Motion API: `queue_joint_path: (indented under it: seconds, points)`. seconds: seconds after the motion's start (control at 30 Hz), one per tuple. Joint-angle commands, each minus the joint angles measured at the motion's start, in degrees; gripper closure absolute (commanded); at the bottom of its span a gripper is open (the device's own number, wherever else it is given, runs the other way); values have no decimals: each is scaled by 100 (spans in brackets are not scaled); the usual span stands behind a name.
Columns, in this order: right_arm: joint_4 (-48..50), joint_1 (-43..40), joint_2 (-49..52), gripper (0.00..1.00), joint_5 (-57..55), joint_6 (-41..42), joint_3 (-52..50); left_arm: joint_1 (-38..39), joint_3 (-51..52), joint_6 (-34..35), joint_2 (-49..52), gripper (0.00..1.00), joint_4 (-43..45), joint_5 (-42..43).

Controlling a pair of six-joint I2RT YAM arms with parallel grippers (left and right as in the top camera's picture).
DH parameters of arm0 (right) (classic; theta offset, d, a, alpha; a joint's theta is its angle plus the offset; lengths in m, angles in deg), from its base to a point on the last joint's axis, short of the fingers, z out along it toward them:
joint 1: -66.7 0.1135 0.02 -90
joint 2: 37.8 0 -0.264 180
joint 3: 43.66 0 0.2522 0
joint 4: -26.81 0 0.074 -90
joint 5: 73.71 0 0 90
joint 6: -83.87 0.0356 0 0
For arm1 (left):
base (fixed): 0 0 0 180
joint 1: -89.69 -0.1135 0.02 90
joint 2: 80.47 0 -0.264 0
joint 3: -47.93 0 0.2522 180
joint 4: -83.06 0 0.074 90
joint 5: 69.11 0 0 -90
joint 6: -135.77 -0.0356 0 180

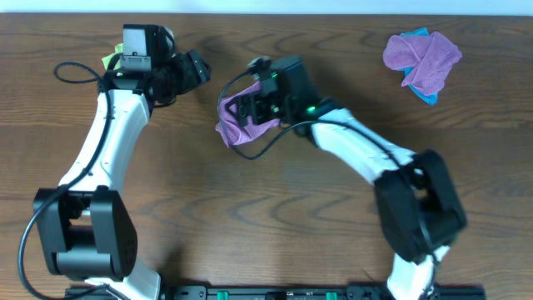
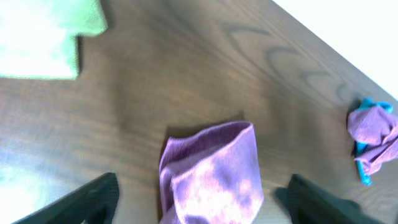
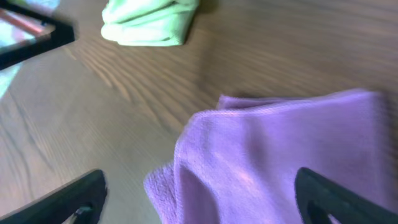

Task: Fold the cloth
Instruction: 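Release the right gripper and retract it, leaving the folded cloth on the table, then grasp the folded purple cloth with the left gripper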

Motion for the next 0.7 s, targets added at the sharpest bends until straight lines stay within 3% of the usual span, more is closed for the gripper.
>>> queue_joint_path:
  seconds: [0.0, 0.33, 0.5, 0.67]
  points:
    - [-448, -420, -750, 1, 216, -31, 109, -85, -140, 144, -236, 3, -286, 13]
    - [-3279, -1563, -2625, 1, -92, -1587, -162, -323, -70, 365, -291, 5, -1550, 369]
    - [-3460, -2295, -3910, 1, -20, -1637, -1309, -299, 382, 660, -291, 5, -1434, 645]
    - [-3416, -2988, -5595, 1, 170, -1523, -2693, -297, 1213, 1021, -291, 5, -780, 1191]
